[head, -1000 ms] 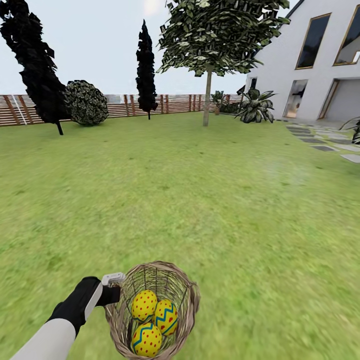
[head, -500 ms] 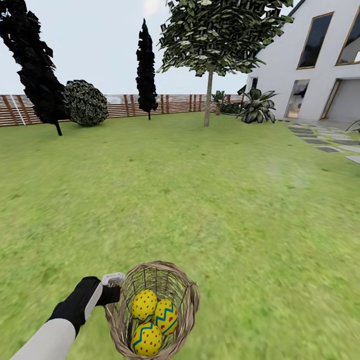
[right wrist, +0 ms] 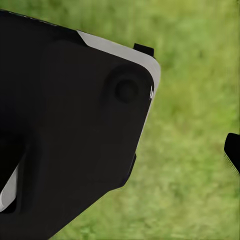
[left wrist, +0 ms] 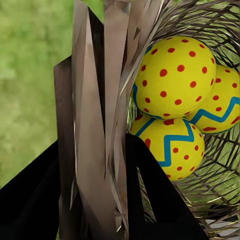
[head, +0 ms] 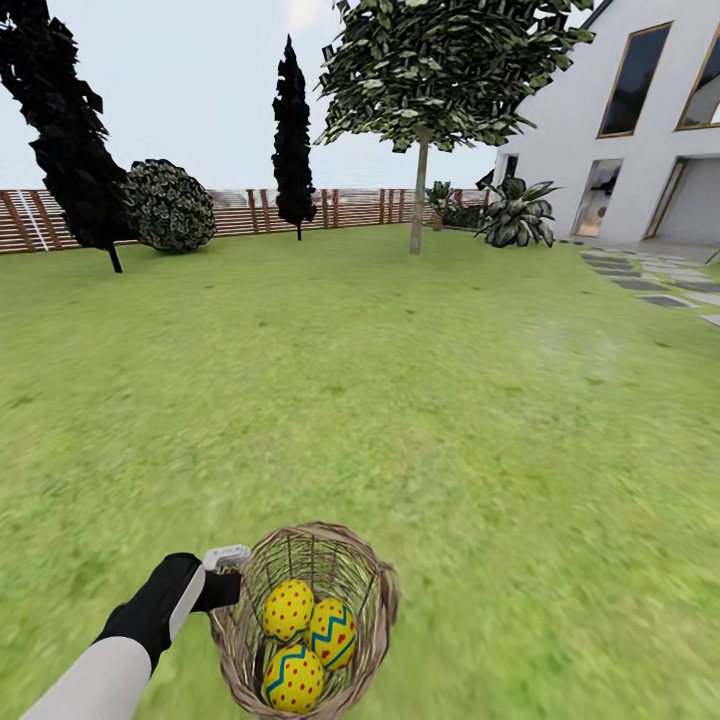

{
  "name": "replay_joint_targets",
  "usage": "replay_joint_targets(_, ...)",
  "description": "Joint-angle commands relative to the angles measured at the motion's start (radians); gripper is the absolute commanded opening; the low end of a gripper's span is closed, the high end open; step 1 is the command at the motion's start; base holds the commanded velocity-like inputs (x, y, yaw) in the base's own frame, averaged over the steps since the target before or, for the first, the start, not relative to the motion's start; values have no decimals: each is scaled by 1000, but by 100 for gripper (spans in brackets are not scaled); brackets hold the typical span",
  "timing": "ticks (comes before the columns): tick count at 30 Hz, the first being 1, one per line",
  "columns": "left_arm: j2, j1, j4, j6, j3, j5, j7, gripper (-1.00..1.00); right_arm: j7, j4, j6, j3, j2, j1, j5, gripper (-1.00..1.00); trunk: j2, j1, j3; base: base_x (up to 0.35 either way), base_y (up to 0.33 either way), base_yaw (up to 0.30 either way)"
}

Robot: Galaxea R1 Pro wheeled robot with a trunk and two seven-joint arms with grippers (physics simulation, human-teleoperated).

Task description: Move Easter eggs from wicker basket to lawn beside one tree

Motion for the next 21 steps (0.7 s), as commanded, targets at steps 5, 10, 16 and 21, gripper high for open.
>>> replay_joint_targets(5,0,-1,-2,6,3,12,-3,-100,1,4,-7,-9,-1,-2,8,100,-1,1,-1,324,103,0)
replay_joint_targets(10,0,-1,-2,6,3,12,-3,-100,1,4,-7,-8,-1,-2,8,100,-1,1,-1,324,103,0)
replay_joint_targets(16,-1,-1,-2,6,3,12,-3,-100,1,4,-7,-8,-1,-2,8,100,-1,1,-1,324,103,0)
replay_joint_targets(21,-1,0,-2,6,3,12,-3,-100,1,4,-7,-8,-1,-2,8,100,-1,1,-1,324,103,0)
